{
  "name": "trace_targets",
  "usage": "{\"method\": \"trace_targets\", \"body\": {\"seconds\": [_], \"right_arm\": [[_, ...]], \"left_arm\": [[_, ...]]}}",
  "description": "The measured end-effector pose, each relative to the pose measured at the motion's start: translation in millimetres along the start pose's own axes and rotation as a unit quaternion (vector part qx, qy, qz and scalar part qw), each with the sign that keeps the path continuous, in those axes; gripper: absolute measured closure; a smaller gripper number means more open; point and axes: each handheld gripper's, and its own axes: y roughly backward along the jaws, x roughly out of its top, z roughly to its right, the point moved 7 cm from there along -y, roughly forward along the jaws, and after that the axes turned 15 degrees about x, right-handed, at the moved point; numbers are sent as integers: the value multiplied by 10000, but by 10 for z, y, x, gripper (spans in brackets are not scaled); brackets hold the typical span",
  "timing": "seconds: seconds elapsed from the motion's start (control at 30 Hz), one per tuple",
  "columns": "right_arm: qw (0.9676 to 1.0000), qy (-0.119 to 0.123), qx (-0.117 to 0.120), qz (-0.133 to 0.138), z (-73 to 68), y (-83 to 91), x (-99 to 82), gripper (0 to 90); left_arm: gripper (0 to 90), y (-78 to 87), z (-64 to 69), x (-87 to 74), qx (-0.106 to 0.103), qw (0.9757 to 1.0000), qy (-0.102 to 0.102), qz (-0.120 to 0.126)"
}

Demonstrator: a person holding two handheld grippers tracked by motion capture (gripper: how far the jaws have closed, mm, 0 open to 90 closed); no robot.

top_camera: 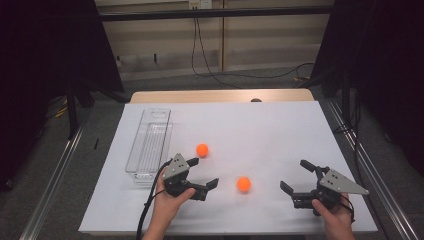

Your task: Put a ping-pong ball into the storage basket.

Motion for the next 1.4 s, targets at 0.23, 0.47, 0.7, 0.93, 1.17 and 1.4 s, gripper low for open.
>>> {"method": "trace_targets", "body": {"seconds": [0.23, 0.47, 0.7, 0.93, 1.17, 1.4], "right_arm": [[10000, 0, 2, 0, 1, 0, 0, 9], [10000, 0, 6, -2, 1, -1, -1, 9], [10000, 2, 13, -4, 0, -2, 0, 9], [10000, 1, 12, -3, 1, -1, -1, 9], [10000, 5, 16, -8, 0, -3, -1, 9], [10000, 2, 14, -8, 2, -3, -1, 10]], "left_arm": [[22, -33, 9, -7, 8, 10000, -36, -46], [23, -58, 32, -19, 24, 9999, -64, -126], [24, -94, 64, -22, -12, 9998, -85, -195], [24, -125, 87, -29, -9, 9997, -86, -240], [24, -141, 107, -41, -25, 9995, -119, -298], [24, -172, 136, -41, -38, 9992, -152, -361]]}}
